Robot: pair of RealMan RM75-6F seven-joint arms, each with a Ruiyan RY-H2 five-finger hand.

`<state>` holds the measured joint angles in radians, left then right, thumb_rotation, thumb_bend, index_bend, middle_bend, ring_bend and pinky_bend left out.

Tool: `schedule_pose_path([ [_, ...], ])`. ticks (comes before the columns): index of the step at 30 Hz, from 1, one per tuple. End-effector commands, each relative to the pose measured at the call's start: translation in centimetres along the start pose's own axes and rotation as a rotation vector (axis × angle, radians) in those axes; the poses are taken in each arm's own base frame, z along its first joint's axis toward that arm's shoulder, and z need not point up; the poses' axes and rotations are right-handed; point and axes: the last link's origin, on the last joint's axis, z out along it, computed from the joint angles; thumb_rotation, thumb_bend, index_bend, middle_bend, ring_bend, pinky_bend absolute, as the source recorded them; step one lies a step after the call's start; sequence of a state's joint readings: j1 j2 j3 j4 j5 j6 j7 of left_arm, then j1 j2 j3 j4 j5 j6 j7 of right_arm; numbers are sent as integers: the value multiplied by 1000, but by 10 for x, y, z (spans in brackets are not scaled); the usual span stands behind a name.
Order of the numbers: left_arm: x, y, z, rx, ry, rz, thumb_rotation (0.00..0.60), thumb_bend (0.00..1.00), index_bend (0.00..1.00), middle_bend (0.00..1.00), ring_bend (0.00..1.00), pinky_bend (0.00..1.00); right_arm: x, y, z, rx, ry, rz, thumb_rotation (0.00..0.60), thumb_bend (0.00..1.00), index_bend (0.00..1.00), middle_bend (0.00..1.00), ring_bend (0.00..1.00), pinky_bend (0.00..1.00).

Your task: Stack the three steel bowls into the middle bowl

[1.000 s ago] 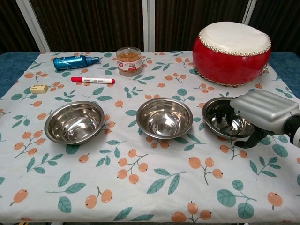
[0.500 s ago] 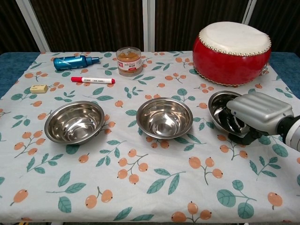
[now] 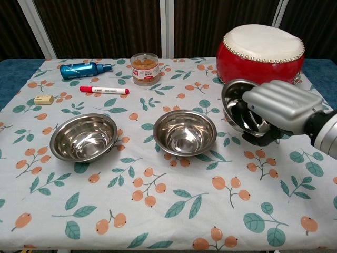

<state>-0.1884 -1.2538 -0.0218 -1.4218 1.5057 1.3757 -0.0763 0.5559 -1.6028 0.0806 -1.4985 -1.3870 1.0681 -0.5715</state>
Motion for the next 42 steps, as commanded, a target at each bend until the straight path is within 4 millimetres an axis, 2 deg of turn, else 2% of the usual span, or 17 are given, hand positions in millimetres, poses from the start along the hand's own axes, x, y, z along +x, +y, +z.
schedule_pose_path([
  [1,0,-2,-2,7,-3,-2,600,171,168,236,161,297,16,-18,11,59,39,1,600,449,698,652,556,643],
  [6,2,-6,-5,21,0,-6,600,171,168,236,161,297,19,-44,29,116,26,21,600,451,698,652,556,643],
  [13,5,-13,-7,42,9,-11,600,161,167,236,161,297,7,-75,50,169,-28,69,600,444,701,645,552,640],
  [15,6,-14,-7,45,9,-13,600,151,168,236,161,297,4,-79,52,183,-44,70,600,356,669,613,531,603],
  [17,5,-16,-7,46,9,-17,600,133,168,236,161,297,3,-81,52,213,-68,77,600,145,551,526,422,483],
  [18,5,-16,-7,45,9,-19,600,120,168,236,161,297,4,-80,53,220,-67,73,600,52,474,457,326,394],
  [19,5,-16,-7,44,9,-22,600,113,168,236,161,297,6,-80,53,227,-60,67,600,14,417,401,250,324],
  [21,5,-17,-7,42,9,-27,600,91,168,236,161,296,9,-79,53,232,-47,73,600,0,298,285,121,212],
  [23,6,-17,-6,38,13,-30,600,72,168,236,161,296,16,-76,54,229,-24,80,600,0,224,226,68,173],
  [29,9,-14,-4,24,22,-38,600,51,168,236,161,296,39,-65,46,213,36,63,600,0,197,212,54,162],
  [38,3,-3,-2,-2,-25,3,600,64,173,239,172,351,76,-41,16,155,88,47,600,0,196,213,54,162],
  [40,0,5,-2,-27,-46,9,600,68,183,249,197,377,86,-36,12,139,116,57,600,0,196,214,54,162],
  [42,-1,21,-3,-89,-72,25,600,70,186,253,202,382,96,-30,11,119,152,69,600,0,196,215,54,162],
])
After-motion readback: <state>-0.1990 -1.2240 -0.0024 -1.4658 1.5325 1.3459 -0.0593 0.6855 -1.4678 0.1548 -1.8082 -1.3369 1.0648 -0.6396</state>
